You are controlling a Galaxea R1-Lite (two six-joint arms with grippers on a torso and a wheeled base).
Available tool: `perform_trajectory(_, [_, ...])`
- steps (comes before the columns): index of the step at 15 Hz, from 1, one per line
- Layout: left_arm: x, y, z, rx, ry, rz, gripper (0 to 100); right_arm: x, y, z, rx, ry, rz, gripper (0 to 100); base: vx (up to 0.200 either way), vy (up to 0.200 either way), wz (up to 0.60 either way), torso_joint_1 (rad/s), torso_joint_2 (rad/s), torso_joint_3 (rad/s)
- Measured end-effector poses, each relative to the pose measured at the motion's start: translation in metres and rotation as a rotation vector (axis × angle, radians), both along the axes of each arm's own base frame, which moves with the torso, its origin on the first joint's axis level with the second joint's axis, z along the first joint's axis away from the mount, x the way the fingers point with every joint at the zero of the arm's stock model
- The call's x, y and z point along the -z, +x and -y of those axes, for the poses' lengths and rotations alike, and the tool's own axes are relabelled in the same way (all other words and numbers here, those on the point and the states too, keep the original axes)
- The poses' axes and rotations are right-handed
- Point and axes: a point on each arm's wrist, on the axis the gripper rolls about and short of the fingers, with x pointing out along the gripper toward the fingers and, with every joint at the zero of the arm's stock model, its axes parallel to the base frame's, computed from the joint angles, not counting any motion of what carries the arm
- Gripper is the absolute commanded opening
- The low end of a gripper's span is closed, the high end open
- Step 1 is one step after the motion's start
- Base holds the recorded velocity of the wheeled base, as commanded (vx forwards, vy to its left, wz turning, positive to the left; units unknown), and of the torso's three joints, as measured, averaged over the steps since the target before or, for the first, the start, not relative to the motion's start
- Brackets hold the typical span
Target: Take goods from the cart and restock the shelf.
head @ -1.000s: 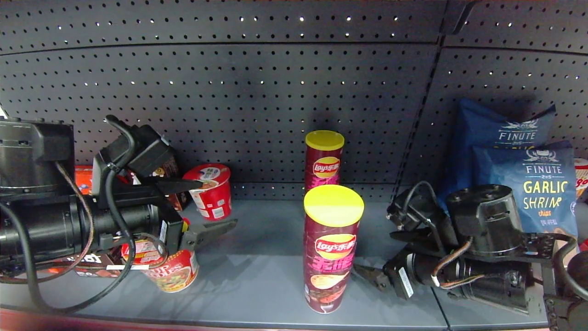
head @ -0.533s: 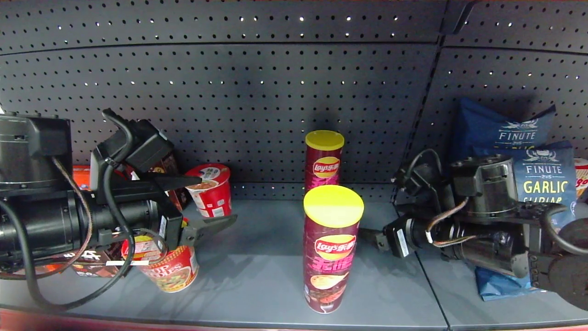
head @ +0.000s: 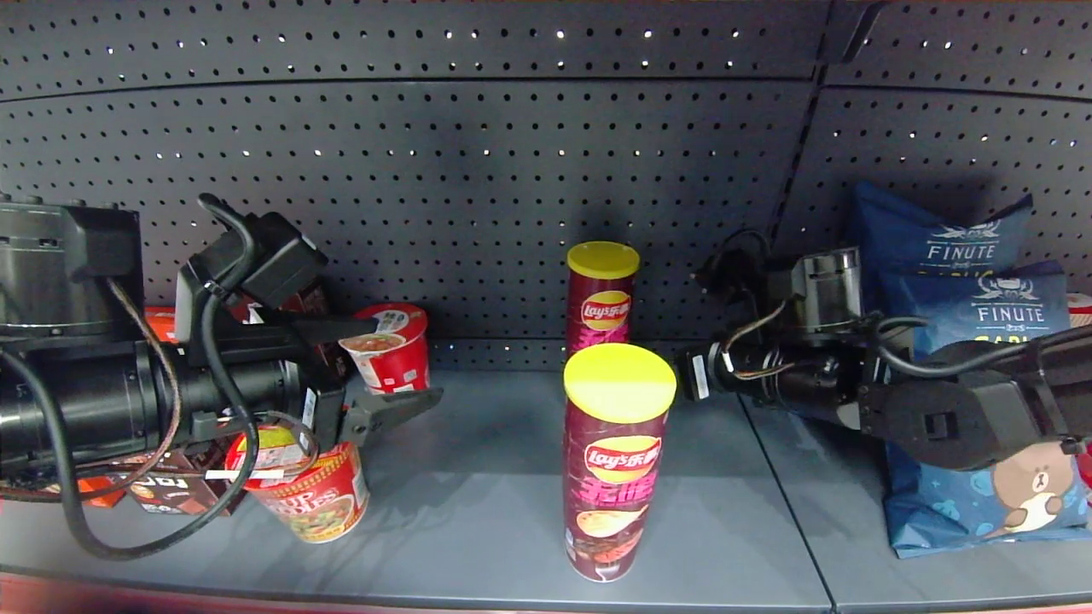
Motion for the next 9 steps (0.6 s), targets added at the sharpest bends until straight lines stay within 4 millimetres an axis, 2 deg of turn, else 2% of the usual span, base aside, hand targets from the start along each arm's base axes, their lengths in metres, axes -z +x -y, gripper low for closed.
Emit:
perform_trajectory(5, [0.003, 0.0, -0.006, -0.025, 0.002, -0.009, 100, 0.008, 0.006, -0.003, 0.01, -0.004, -0.02, 100, 0.0, 0.0, 0.0, 0.0, 0.0, 0.0])
perform_trajectory(9, [0.0, -0.008, -0.009, -0.025, -0.002, 0.006, 100, 0.006, -0.01, -0.002, -0.002, -0.011, -0.023, 100, 0.0, 0.0, 0.0, 0.0, 0.0, 0.0])
